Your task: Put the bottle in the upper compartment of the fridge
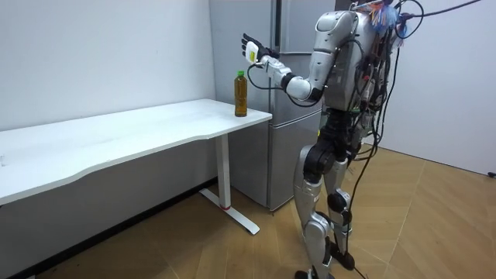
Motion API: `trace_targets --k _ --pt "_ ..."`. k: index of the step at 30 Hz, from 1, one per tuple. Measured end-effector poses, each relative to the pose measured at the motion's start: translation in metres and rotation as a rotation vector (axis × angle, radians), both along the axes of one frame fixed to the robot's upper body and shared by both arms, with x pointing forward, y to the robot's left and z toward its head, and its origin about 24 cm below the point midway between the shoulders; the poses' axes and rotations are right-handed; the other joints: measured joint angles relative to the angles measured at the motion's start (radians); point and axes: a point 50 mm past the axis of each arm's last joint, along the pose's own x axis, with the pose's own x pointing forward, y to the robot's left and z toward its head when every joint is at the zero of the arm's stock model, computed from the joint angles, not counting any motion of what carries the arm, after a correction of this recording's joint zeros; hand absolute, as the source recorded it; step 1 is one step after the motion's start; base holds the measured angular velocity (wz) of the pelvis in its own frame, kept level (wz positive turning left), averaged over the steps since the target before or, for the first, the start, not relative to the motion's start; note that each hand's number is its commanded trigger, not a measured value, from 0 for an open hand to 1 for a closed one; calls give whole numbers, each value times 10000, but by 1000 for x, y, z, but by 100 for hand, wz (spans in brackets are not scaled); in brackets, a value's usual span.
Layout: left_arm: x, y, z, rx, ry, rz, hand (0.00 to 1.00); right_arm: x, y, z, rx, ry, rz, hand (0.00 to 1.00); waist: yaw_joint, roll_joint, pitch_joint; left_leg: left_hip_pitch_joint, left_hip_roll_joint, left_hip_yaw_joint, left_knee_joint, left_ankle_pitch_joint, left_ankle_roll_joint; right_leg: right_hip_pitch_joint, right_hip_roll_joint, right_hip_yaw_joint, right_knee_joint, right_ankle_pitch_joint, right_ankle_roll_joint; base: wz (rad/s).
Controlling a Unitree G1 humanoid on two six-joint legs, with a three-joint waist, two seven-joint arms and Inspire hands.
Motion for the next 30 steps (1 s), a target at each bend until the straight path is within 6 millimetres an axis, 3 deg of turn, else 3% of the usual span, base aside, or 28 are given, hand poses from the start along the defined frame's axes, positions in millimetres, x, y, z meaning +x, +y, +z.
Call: trace_targets --k 6,11,15,25,26,27,28,30 --pt "6 -17 8 171 -114 -1120 0 4 0 0 15 -69 10 0 -112 39 -8 30 10 183 9 0 0 -1 2 48 0 9 -5 -5" --pt "7 -27 14 345 -329 -1751 0 7 -1 0 -85 -22 -23 0 -357 209 -74 43 14 217 8 0 0 1 8 105 0 17 -14 -1" --pt "6 -36 19 401 -547 -2304 0 12 -1 1 -168 -45 87 0 -589 216 -47 69 15 217 0 0 0 0 15 168 11 20 -20 -1" --pt "7 -46 25 449 -800 -2807 0 17 -3 2 -255 -12 248 0 -720 345 6 22 24 209 14 0 1 -62 24 174 -3 68 -12 1" --pt "7 -47 25 464 -800 -2833 9 18 -4 2 -268 -13 314 0 -719 357 -1 0 22 205 17 0 1 -86 20 157 -8 69 -11 5" --pt "8 -47 26 504 -809 -2865 27 18 -4 2 -275 -15 332 0 -705 372 -10 -50 21 203 24 0 1 -116 18 147 -13 69 -12 4" --pt "8 -48 27 523 -821 -2884 62 18 -4 2 -273 -19 336 0 -696 380 -12 -64 21 199 28 0 1 -140 17 143 -13 69 -12 4" --pt "9 -49 29 567 -839 -2941 100 19 -5 2 -254 36 393 0 -652 401 -14 -111 21 193 30 1 1 -193 18 130 -12 69 -11 0"
